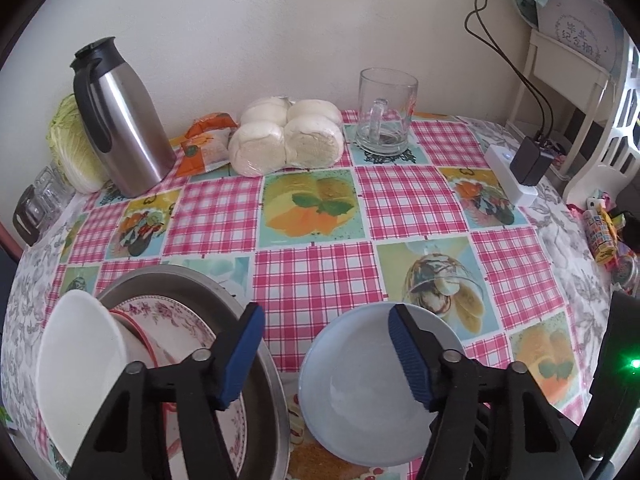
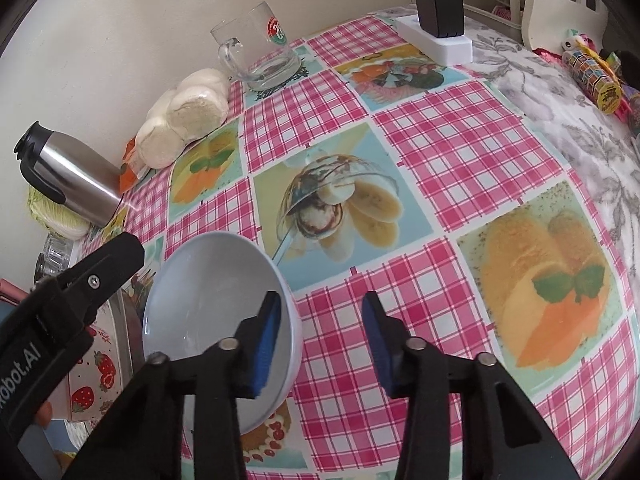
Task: Organize plates and bowls
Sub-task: 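Close both grippers on the pale blue-white bowl's rim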
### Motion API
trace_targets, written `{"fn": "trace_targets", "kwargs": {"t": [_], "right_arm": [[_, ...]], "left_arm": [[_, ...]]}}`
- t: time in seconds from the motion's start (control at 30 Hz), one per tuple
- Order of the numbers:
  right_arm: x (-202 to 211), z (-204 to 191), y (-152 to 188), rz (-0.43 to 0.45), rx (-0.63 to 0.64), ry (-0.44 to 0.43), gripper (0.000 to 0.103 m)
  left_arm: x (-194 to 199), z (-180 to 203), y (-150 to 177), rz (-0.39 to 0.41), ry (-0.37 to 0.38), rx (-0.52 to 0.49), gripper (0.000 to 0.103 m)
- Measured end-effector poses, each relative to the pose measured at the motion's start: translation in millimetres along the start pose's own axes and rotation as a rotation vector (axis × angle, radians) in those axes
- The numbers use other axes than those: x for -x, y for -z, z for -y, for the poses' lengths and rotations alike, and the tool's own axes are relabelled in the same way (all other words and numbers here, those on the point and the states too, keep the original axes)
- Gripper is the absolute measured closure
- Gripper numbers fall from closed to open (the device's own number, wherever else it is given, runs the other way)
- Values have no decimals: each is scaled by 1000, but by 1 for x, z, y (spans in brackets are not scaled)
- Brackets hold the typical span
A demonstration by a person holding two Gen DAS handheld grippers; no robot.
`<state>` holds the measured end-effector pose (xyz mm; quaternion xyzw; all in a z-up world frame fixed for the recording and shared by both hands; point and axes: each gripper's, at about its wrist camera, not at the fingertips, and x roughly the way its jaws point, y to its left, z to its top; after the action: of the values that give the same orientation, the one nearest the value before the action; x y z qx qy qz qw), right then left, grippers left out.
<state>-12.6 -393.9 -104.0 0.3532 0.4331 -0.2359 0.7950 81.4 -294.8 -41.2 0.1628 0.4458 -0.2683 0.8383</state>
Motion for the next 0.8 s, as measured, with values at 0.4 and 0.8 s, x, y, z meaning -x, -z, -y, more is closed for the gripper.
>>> {"fn": "trace_targets", "kwargs": {"t": [0.4,0.8], "right_arm": [[5,11,-4,15,-21,-11,80],[3,24,-8,6,-51,-8,80]], "left_arm": [[-20,-2,7,-70,47,24,48],[-42,13,17,-141,78,-11,66]]}}
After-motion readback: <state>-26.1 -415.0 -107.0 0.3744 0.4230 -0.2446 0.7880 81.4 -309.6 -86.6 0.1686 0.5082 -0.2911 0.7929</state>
